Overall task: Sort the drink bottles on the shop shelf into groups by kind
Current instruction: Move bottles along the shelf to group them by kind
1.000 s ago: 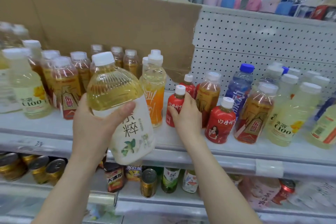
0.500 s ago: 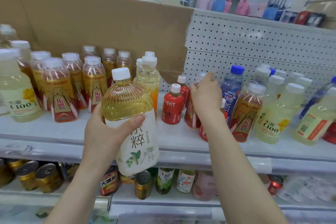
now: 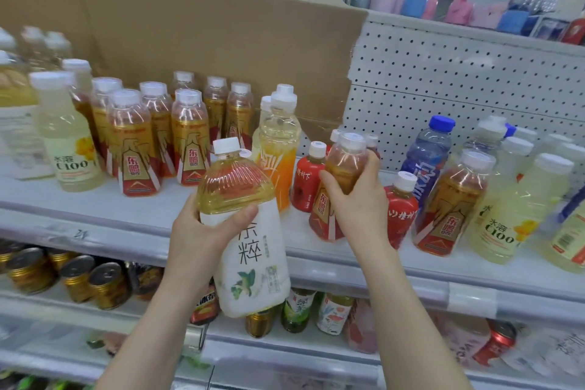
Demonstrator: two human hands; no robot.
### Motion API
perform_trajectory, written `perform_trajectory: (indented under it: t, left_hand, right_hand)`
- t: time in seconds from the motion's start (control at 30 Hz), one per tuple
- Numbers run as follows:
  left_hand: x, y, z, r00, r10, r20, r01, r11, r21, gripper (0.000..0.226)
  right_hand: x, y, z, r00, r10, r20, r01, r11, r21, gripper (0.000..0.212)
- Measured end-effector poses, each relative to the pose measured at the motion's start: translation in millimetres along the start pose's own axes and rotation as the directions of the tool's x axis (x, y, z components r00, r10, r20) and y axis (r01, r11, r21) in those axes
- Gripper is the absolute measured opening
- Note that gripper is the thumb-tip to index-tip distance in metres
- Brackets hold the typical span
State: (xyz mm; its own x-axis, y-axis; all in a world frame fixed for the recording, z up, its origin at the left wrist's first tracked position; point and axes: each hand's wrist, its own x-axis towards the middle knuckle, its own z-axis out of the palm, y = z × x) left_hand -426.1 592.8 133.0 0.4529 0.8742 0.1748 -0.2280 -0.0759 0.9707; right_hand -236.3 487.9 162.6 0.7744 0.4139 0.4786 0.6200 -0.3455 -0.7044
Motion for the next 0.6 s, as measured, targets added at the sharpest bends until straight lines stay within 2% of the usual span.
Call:
perform_trajectory:
  t: [0.07, 0.17, 0.33, 0.4, 0.5, 0.6]
  left_hand:
    - [-4, -2, -3, 1.0, -0.02, -0.02, 0.019, 0.999, -0.043, 0.058]
    - [-10, -4, -16, 0.998, -0.046, -0.052, 0.041, 0.996, -0.084, 0.066]
    - [-23, -5, -57, 0.982, -0.041, -0.187, 0.035, 0.999, -0.037, 0.072]
    - [-30, -3, -78, 0.97, -0.025, -0.243, 0.02, 1.0, -0.023, 0.071]
    - [-38, 3, -110, 0.95, -0.01, -0.314, -0.004, 0.999, -0.043, 0.06]
    - [-41, 8, -136, 0.923, 0.001, -0.385, -0.025, 0.998, -0.058, 0.076]
  right_hand:
    - [-6, 1, -1, 0.999, -0.021, -0.026, 0.022, 0.999, 0.03, 0.072]
    - [-12, -18, -11, 0.991, -0.126, -0.052, 0.13, 0.988, 0.083, 0.064]
    - [-24, -69, -3, 0.958, -0.222, 0.181, 0.149, 0.926, 0.348, 0.04]
    - [-28, -88, 18, 0.927, -0.292, 0.235, 0.191, 0.907, 0.376, 0.041]
    - [-30, -114, 55, 0.877, -0.387, 0.284, 0.284, 0.895, 0.343, 0.054]
    - [-27, -141, 93, 0.84, -0.414, 0.351, 0.302, 0.894, 0.331, 0.066]
